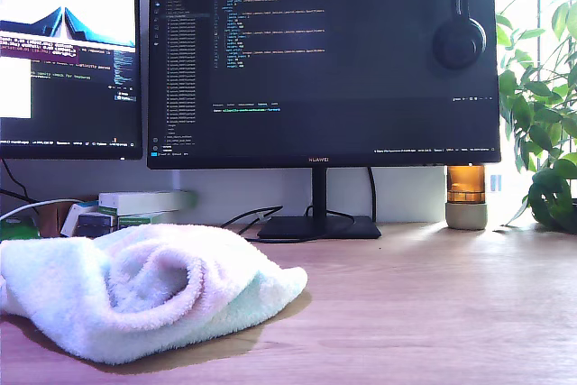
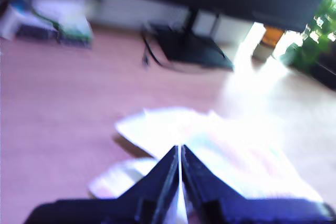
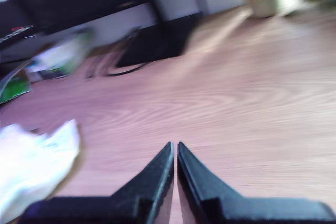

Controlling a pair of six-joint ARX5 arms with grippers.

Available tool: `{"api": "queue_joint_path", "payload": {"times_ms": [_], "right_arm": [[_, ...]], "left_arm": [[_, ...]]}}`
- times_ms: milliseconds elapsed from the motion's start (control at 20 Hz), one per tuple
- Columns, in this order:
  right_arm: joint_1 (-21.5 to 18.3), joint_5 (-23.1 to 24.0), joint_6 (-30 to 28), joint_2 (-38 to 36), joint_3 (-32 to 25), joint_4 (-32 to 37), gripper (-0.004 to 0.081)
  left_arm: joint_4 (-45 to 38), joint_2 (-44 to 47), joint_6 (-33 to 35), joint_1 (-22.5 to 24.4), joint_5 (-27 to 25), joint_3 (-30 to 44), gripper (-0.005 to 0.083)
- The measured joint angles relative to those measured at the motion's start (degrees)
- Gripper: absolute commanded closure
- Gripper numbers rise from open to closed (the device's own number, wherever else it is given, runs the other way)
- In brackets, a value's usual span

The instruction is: Fold the tea towel to a neat square and place it to the right

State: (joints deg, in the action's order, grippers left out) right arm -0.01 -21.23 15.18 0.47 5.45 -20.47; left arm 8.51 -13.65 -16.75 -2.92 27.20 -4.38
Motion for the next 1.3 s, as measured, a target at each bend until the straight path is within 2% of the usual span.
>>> {"api": "queue_joint_path", "payload": {"times_ms": [200,400,650,900,1000,1150,1300], "right_arm": [[0.0,-2.32,0.07,0.0,0.0,1.86,0.0783],[0.0,-2.89,0.09,0.0,0.0,1.97,0.0783],[0.5,-9.94,0.26,0.02,0.0,4.04,0.0783],[5.99,-16.87,0.68,2.58,0.0,7.45,0.0783],[9.14,-18.38,1.11,5.11,-0.02,8.87,0.0783],[13.66,-18.69,1.33,9.92,-0.02,12.39,0.0783],[14.73,-18.67,1.33,13.81,-0.02,14.93,0.0783]], "left_arm": [[0.02,-8.31,-1.05,0.02,2.75,-2.36,0.0797],[-0.74,-21.22,-1.14,0.7,8.02,-11.32,0.0797],[-0.81,-41.79,-2.25,3.93,16.0,-20.9,0.0797],[-0.85,-57.75,-3.93,8.79,23.02,-26.73,0.0756],[-0.81,-63.8,-4.24,9.49,23.98,-27.61,0.0696],[-0.66,-71.25,-7.43,9.49,23.98,-28.59,0.0507],[-0.57,-76.56,-9.92,9.42,23.76,-31.63,0.0391]]}}
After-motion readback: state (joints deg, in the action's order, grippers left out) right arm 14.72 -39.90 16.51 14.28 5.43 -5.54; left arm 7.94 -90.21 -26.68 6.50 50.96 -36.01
